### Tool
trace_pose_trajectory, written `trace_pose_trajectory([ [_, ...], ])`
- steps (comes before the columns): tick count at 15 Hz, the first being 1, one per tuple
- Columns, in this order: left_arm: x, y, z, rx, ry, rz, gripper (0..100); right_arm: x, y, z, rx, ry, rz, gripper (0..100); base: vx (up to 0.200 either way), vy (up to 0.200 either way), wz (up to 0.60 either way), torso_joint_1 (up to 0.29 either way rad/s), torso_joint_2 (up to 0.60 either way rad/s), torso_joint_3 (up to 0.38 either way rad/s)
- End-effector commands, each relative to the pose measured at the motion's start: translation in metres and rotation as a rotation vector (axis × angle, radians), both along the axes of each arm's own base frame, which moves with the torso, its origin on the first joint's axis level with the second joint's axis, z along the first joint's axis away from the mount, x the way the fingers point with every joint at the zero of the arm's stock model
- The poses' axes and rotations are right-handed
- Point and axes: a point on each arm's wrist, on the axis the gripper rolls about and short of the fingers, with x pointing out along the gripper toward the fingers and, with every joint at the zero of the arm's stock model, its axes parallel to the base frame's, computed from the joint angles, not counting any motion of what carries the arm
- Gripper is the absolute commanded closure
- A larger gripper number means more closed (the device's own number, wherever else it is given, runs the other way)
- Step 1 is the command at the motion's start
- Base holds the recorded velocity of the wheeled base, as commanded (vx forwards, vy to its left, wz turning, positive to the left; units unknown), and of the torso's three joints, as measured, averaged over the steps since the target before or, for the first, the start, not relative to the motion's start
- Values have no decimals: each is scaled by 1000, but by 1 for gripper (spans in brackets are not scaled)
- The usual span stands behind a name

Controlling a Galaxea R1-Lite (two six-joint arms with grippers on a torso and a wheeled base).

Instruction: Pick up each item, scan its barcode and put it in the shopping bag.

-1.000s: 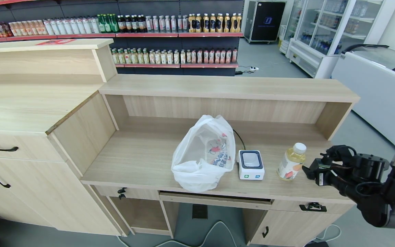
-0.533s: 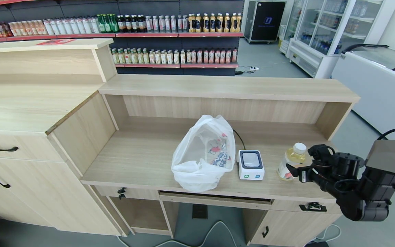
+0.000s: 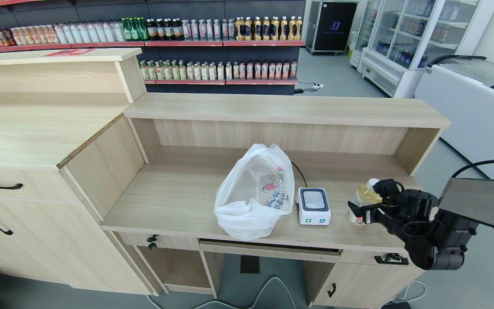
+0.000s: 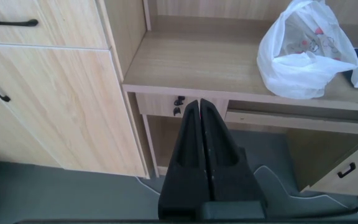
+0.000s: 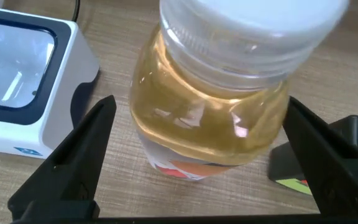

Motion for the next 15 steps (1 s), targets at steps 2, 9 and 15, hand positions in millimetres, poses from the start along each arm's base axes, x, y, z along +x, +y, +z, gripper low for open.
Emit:
trace_pose_trajectory([
  [2,0,0,0,0,0,1,100,2,3,-11,4,18,20,0,0,0,0,0,0,0],
  [9,0,0,0,0,0,1,100,18,10,-15,12,-7,68,0,0,0,0,0,0,0],
  [15,0,0,0,0,0,1,100,39,18,-16,8,-46,85,0,0,0,0,0,0,0],
])
